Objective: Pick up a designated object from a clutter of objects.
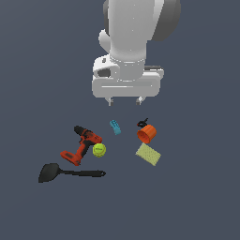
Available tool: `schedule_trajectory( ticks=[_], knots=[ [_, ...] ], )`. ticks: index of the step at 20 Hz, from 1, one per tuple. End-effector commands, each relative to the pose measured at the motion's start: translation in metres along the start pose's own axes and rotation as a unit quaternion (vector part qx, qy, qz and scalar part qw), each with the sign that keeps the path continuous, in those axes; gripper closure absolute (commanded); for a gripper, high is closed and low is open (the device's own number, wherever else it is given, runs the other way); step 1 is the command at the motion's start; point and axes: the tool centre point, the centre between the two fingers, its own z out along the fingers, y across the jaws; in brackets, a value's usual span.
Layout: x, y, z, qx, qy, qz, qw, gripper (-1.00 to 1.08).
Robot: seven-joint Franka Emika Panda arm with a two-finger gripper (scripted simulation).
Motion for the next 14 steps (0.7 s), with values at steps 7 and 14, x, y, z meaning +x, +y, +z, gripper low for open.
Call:
schedule_trajectory(
  ticks=[7, 14],
  knots=[
    [0.0004, 0.0032, -0.0030, 0.003, 0.001, -0.006, 1.0000, -0.92],
    [-0.0013, 0.0080, -0.0096, 0.007, 0.002, -0.006, 1.0000, -0.92]
  ],
)
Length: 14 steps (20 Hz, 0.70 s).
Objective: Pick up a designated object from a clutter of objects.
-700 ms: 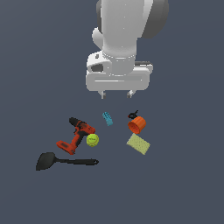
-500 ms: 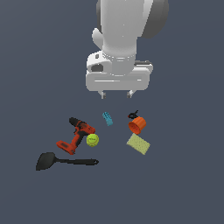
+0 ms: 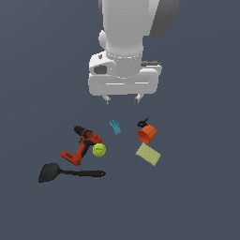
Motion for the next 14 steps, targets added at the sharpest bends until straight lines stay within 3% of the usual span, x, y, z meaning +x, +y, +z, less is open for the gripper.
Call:
schedule_trajectory(
  ticks=[1, 14],
  knots=[
    [0.000, 0.000, -0.001, 0.001, 0.000, 0.000, 1.0000, -0.92],
    [0.024, -0.018, 0.044, -0.009, -0.002, -0.080, 0.9968, -0.92]
  ],
)
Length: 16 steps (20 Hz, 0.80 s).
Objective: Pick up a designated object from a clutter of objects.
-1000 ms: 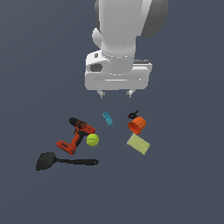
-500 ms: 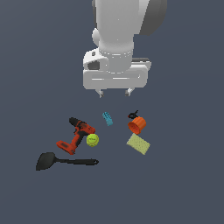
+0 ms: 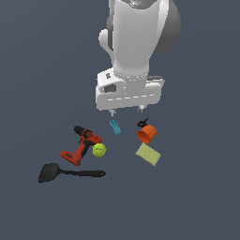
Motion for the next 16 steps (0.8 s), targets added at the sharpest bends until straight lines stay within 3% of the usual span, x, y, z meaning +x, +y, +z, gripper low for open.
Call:
schedule_trajectory(
  ticks=[1, 8, 16],
  knots=[
    [0.008, -0.006, 0.016, -0.002, -0.001, -0.028, 0.9996, -0.92],
    [0.036, -0.035, 0.081, -0.007, -0.003, -0.140, 0.9901, -0.92],
    [0.056, -0.078, 0.163, -0.002, -0.002, -0.273, 0.9621, -0.92]
  ],
)
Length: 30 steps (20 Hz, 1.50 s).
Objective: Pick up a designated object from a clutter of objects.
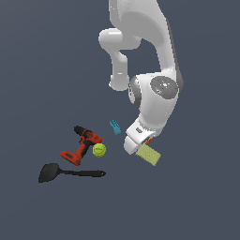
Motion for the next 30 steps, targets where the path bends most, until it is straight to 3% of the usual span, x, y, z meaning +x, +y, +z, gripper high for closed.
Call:
schedule_trajectory(
  ticks=[1, 12, 20, 30],
  knots=[
    [0.010, -0.009, 0.022, 0.002, 0.002, -0.037, 0.9993, -0.92],
    [0.028, -0.036, 0.076, 0.009, 0.009, -0.123, 0.9923, -0.92],
    [0.028, -0.038, 0.083, 0.010, 0.008, -0.125, 0.9921, -0.92],
    [0.028, -0.039, 0.124, 0.010, 0.009, -0.127, 0.9918, -0.92]
  ],
)
